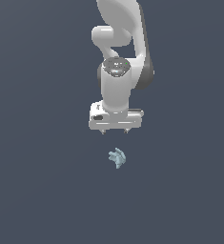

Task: Pick up the object and move it to a goal position.

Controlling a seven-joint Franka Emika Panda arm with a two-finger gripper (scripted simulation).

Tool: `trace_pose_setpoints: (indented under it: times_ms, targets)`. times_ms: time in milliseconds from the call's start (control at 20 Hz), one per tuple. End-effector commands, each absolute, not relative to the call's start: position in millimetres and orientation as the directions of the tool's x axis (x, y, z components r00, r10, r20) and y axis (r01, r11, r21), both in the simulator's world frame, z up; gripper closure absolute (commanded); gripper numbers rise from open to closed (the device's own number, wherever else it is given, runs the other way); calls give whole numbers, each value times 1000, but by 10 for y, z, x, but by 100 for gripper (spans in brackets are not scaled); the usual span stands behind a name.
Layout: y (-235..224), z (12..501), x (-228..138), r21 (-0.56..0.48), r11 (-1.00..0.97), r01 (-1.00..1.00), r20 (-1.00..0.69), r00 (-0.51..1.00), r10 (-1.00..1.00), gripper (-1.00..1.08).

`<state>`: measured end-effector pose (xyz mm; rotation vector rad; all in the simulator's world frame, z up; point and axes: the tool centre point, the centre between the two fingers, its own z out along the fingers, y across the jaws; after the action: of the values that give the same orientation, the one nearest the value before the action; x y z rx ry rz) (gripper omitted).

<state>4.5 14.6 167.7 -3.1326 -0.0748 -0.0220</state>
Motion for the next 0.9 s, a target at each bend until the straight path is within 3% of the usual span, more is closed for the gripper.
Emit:
trace_pose_setpoints:
  times_ms: [0, 450, 850]
  targets:
    - [146, 1677, 45, -8, -999, 48, 14, 999, 48, -92]
    - [465, 1746, 111, -33, -997, 72, 34, 997, 71, -92]
    - [464, 1739, 117, -32, -996, 77, 34, 997, 76, -92]
